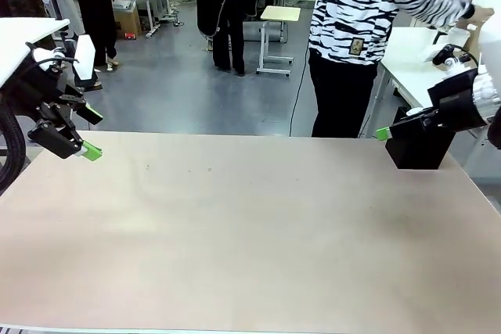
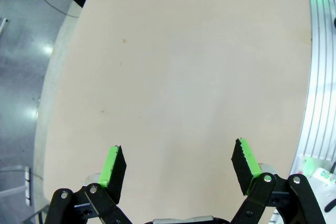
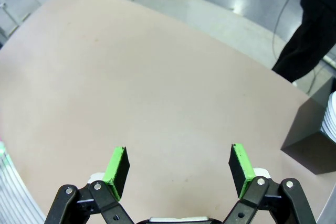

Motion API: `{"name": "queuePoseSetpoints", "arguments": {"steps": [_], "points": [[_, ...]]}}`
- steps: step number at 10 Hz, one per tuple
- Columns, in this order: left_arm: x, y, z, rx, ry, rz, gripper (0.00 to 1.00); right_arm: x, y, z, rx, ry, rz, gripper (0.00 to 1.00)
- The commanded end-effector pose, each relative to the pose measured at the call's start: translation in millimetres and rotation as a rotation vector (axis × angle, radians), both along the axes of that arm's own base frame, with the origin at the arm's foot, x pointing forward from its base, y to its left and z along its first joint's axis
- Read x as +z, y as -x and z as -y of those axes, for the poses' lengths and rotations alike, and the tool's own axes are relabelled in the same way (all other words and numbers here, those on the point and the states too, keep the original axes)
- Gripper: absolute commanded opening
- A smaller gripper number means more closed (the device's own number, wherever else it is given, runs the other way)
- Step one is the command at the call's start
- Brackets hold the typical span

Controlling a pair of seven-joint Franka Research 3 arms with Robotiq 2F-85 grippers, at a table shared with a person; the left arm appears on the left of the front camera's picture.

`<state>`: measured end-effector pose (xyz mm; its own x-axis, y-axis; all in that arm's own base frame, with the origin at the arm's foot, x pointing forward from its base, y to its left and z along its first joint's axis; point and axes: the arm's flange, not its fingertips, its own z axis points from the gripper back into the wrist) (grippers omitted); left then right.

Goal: Pour a drink into a cup and package it in a carrier.
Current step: Insert the held 600 ml Paper Cup into the Cup Carrier.

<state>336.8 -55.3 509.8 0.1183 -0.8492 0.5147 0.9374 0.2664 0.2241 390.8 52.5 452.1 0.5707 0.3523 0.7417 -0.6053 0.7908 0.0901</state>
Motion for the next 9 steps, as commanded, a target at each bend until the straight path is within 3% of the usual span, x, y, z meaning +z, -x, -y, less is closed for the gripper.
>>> {"name": "queuePoseSetpoints", "arguments": {"steps": [1, 9], "points": [[0.2, 1.6, -1.7, -0.005, 0.008, -0.004, 1.0, -0.7, -0.7, 1.4, 0.013, 0.0, 0.01, 0.96], [0.2, 1.6, -1.7, -0.005, 0.008, -0.004, 1.0, -0.7, -0.7, 1.4, 0.013, 0.0, 0.01, 0.96]]}}
